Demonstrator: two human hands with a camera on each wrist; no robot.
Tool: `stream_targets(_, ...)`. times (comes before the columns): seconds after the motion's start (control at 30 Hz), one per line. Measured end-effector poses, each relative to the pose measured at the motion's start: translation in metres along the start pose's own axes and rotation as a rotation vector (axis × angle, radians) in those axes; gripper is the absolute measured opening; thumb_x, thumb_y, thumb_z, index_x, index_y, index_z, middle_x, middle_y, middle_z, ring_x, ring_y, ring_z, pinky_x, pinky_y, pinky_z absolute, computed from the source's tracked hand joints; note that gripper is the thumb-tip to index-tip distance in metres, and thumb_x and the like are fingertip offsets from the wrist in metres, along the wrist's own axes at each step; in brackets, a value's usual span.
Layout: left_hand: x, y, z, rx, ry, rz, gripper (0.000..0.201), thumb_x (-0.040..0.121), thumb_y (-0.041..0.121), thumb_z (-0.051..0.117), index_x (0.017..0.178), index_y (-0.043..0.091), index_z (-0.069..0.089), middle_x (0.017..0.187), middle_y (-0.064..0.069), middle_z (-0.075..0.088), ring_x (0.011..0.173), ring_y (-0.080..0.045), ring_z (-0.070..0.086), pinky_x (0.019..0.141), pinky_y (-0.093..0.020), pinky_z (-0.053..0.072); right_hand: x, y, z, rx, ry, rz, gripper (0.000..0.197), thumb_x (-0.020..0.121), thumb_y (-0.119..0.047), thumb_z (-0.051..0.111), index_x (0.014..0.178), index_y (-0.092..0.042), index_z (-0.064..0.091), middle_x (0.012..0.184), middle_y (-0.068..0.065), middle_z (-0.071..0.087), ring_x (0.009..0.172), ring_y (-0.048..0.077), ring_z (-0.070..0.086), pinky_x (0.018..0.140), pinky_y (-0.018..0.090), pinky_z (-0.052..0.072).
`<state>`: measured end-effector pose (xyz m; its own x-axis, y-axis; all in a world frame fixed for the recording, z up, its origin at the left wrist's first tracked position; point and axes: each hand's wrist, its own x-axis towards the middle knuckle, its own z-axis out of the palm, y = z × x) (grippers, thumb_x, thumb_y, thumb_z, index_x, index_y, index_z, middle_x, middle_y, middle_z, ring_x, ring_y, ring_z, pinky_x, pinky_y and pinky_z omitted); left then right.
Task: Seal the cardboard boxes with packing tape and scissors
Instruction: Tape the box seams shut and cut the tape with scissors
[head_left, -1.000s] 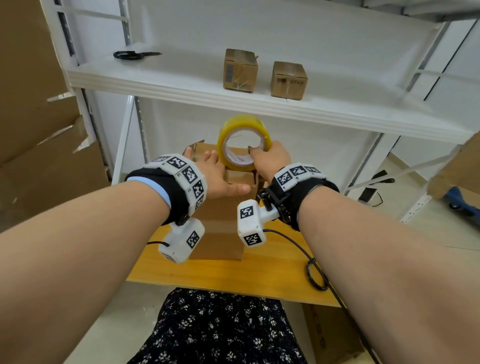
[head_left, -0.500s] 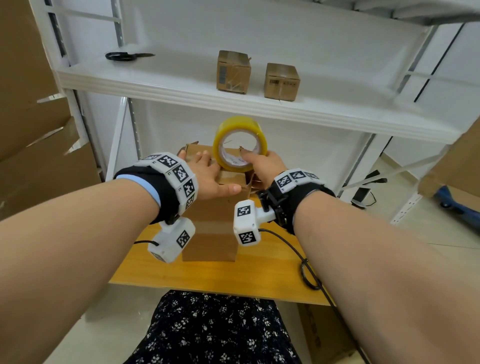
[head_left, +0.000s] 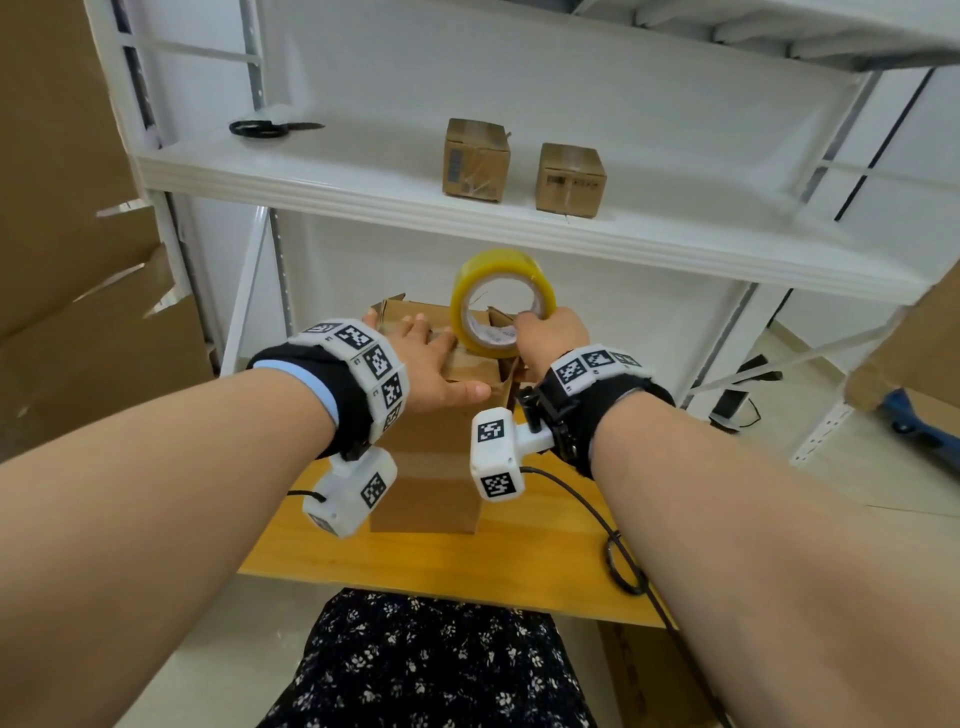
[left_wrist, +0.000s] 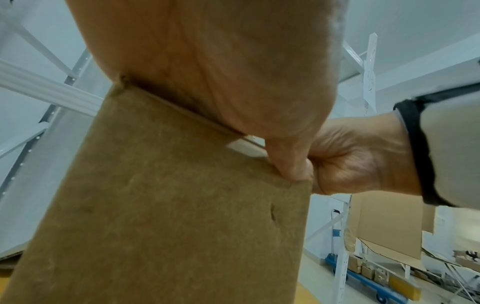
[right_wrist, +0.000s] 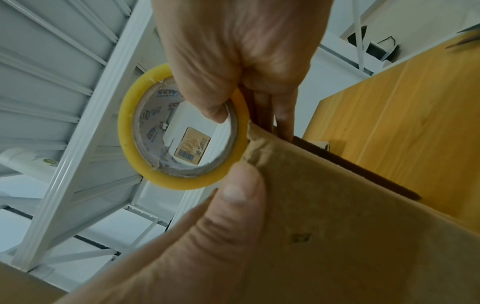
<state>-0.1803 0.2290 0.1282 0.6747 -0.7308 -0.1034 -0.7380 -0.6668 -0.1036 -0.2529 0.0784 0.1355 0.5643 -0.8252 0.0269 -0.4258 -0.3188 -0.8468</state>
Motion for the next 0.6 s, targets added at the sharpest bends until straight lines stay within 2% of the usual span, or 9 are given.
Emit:
stream_targets(0.1, 0.004, 0.004, -0.007, 0.029, -0.005, 0.012, 0.109, 0.071, 0.092, 0.019, 0.156, 0.026, 0.005, 0.163, -0.011, 0.001, 0.15, -0.029, 0.0, 0.117, -0.057, -0.004, 0.0, -0.002, 0.004, 0.082, -0.053, 0.008, 0.038, 0.085, -0.035, 0.056, 0.111, -0.008, 0.063, 0.096, 0.016, 0.07, 0.081, 0.033, 0.068, 0.069, 0.04, 0.057)
stream_targets(0.2, 0.007, 0.011, -0.013, -0.055, 0.039, 0.118, 0.109, 0.073, 0.089, 0.03, 0.156, 0.022, 0.006, 0.162, -0.012, 0.005, 0.149, -0.032, 0.005, 0.119, -0.052, 0.007, 0.009, -0.002, 0.005, 0.213, -0.101, 0.068, 0.059, 0.067, -0.039, 0.063, 0.117, -0.01, 0.056, 0.094, 0.017, 0.07, 0.076, 0.033, 0.071, 0.068, 0.053, 0.061)
stream_targets(0.27, 0.009, 0.013, -0.009, -0.106, 0.039, 0.141, 0.106, 0.076, 0.086, 0.032, 0.156, 0.023, 0.004, 0.163, -0.011, 0.004, 0.149, -0.031, 0.005, 0.12, -0.051, 0.011, 0.007, -0.004, 0.003, 0.266, -0.121, 0.098, 0.062, 0.066, -0.035, 0.068, 0.121, -0.008, 0.053, 0.095, 0.018, 0.07, 0.075, 0.032, 0.071, 0.064, 0.05, 0.062)
stream_targets(0.33, 0.012, 0.01, -0.005, -0.117, 0.016, 0.147, 0.106, 0.075, 0.087, 0.031, 0.156, 0.024, 0.003, 0.163, -0.01, 0.001, 0.149, -0.03, 0.004, 0.12, -0.051, 0.011, 0.003, -0.003, 0.003, 0.298, -0.137, 0.121, 0.061, 0.067, -0.033, 0.069, 0.121, -0.011, 0.05, 0.097, 0.016, 0.07, 0.079, 0.032, 0.072, 0.07, 0.051, 0.062)
stream_targets(0.43, 0.014, 0.009, 0.001, -0.09, 0.018, 0.139, 0.109, 0.074, 0.088, 0.032, 0.156, 0.024, 0.001, 0.163, -0.009, -0.001, 0.149, -0.03, 0.003, 0.12, -0.051, 0.012, 0.007, 0.006, 0.014, 0.303, -0.157, 0.121, 0.067, 0.059, -0.036, 0.069, 0.12, -0.016, 0.046, 0.099, 0.016, 0.067, 0.086, 0.035, 0.071, 0.08, 0.056, 0.059)
stream_targets(0.53, 0.014, 0.013, 0.006, -0.034, 0.043, 0.108, 0.111, 0.075, 0.086, 0.035, 0.156, 0.019, -0.001, 0.163, -0.009, 0.001, 0.149, -0.03, 0.003, 0.12, -0.048, 0.012, 0.044, 0.031, 0.036, 0.292, -0.145, 0.103, 0.075, 0.049, -0.043, 0.07, 0.117, -0.018, 0.051, 0.096, 0.017, 0.069, 0.083, 0.038, 0.071, 0.078, 0.061, 0.058)
stream_targets(0.6, 0.014, 0.015, 0.007, -0.032, 0.041, 0.115, 0.111, 0.074, 0.086, 0.036, 0.156, 0.02, 0.002, 0.163, -0.009, 0.004, 0.149, -0.03, 0.006, 0.12, -0.049, 0.014, 0.041, 0.031, 0.035, 0.229, -0.116, 0.089, 0.073, 0.051, -0.046, 0.068, 0.117, -0.017, 0.055, 0.094, 0.016, 0.07, 0.08, 0.038, 0.071, 0.075, 0.058, 0.059)
